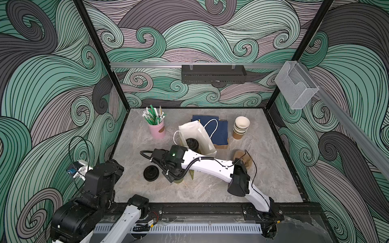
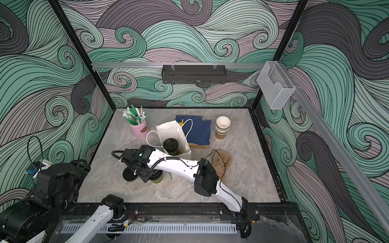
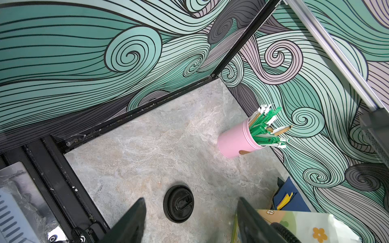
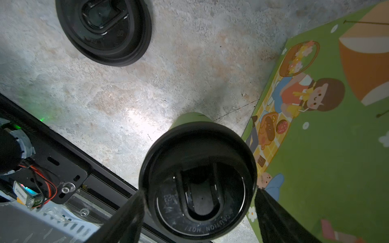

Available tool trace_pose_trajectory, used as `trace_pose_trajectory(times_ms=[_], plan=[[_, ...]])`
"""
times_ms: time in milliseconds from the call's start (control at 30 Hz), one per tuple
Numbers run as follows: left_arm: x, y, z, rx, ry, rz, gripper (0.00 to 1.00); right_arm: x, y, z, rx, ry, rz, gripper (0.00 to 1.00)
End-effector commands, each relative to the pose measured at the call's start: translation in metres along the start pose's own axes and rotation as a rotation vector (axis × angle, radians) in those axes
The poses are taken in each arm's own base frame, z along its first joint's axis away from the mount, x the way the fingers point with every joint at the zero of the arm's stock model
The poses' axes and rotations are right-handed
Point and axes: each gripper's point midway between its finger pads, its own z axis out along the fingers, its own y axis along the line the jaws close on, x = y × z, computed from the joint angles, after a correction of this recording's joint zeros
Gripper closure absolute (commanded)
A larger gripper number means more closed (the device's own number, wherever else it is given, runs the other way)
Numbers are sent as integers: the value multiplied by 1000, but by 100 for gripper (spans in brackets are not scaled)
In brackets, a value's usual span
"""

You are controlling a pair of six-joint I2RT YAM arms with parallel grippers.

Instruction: Pack the takeout coffee

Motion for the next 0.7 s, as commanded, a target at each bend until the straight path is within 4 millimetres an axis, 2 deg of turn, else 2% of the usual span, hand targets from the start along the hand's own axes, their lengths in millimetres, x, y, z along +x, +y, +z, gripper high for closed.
trace_pose_trajectory(times_ms=[0, 667], plan=[[1, -5, 2, 4, 5, 22, 30, 5, -6, -3, 2, 20, 25, 17], [2, -4, 3, 4, 6, 24, 30, 11, -2, 12, -29, 62, 34, 22]])
